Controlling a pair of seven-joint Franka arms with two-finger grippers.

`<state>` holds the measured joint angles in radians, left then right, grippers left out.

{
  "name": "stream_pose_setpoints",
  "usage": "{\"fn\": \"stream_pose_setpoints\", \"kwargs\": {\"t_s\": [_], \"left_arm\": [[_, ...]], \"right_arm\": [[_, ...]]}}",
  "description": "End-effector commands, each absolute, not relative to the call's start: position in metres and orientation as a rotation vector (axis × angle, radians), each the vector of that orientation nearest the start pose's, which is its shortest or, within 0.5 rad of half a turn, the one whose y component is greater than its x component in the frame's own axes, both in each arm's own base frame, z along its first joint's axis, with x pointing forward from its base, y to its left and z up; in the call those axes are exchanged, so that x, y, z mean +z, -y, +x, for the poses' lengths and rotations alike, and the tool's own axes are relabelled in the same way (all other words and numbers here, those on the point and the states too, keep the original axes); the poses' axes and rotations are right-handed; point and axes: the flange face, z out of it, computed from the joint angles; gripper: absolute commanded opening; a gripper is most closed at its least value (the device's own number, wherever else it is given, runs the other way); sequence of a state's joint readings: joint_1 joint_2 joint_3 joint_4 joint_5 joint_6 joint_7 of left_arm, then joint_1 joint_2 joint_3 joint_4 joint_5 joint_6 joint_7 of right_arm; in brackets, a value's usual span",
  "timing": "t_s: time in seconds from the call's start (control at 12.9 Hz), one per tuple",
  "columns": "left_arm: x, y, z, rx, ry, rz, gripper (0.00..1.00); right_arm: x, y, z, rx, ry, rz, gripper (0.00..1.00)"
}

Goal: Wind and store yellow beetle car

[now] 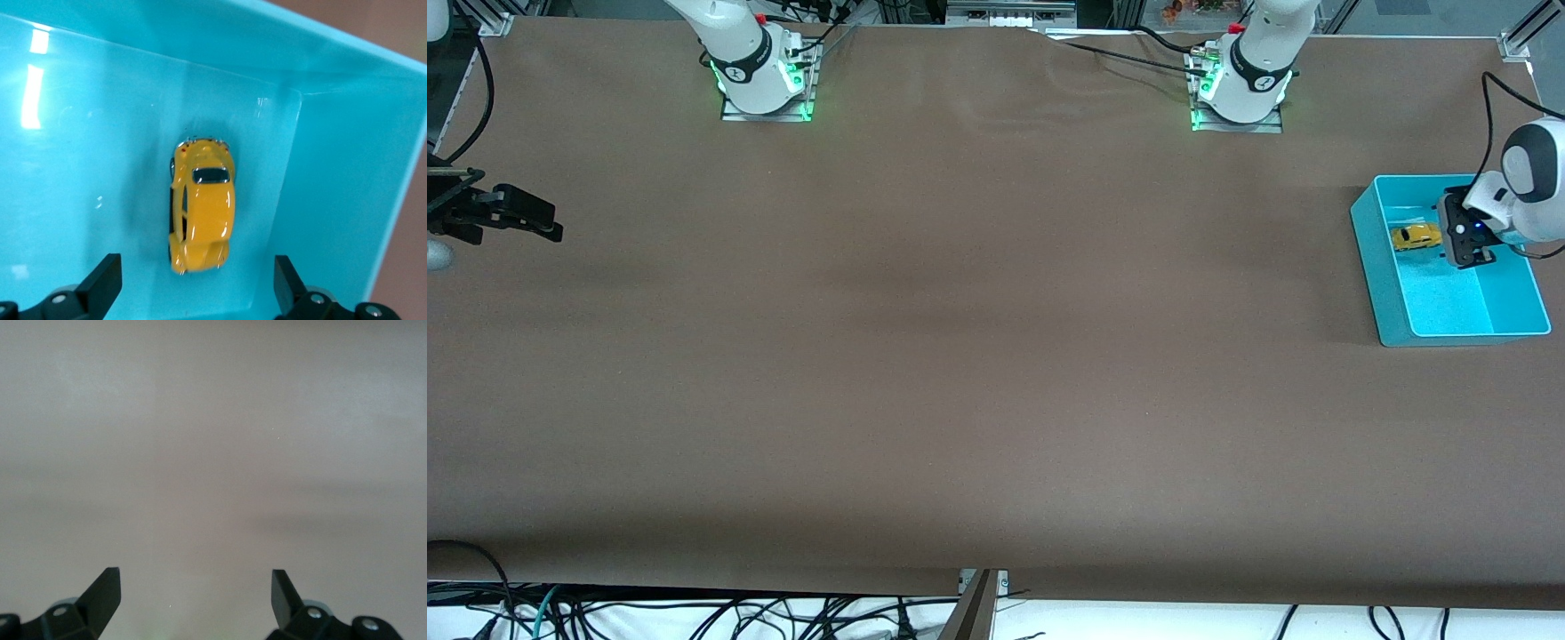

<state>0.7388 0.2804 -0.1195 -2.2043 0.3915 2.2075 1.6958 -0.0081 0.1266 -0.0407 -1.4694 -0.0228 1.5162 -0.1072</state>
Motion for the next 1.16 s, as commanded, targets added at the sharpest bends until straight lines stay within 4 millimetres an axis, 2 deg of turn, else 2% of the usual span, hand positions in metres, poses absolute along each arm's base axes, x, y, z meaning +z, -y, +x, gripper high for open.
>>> {"fn": "stream_pose_setpoints", "kwargs": {"t_s": [0.0, 0.16, 0.23, 0.39, 0.47, 0.54, 0.7, 0.85, 1.09], "left_arm": [[0.305, -0.289, 0.464, 0.535, -2.044, -2.416, 1.0], [0.372, -0.248, 0.526, 0.389, -2.035, -2.266, 1.0], [0.392, -0.234, 0.542, 0.351, -2.038, -2.211, 1.0], [0.423, -0.192, 0.56, 0.265, -2.065, -2.134, 1.0], [0.447, -0.175, 0.564, 0.2, -2.047, -2.152, 1.0], [0.461, -0.162, 0.559, 0.136, -1.99, -2.259, 1.0], [0.484, -0.134, 0.548, 0.107, -1.634, -2.558, 1.0], [0.486, -0.114, 0.541, 0.153, -1.241, -2.803, 1.0], [0.495, -0.073, 0.533, 0.171, -0.817, -3.045, 1.0]], "right_arm": [[0.598, 0.03, 0.582, 0.133, 0.072, -3.155, 1.0], [0.598, 0.029, 0.582, 0.133, 0.077, -3.155, 1.0], [0.598, 0.029, 0.582, 0.133, 0.077, -3.155, 1.0], [0.598, 0.029, 0.583, 0.131, 0.075, -3.155, 1.0], [0.598, 0.029, 0.582, 0.133, 0.077, -3.156, 1.0], [0.598, 0.03, 0.583, 0.131, 0.075, -3.155, 1.0], [0.598, 0.029, 0.583, 0.131, 0.077, -3.156, 1.0], [0.598, 0.03, 0.583, 0.131, 0.075, -3.156, 1.0], [0.598, 0.029, 0.583, 0.131, 0.077, -3.155, 1.0]]}}
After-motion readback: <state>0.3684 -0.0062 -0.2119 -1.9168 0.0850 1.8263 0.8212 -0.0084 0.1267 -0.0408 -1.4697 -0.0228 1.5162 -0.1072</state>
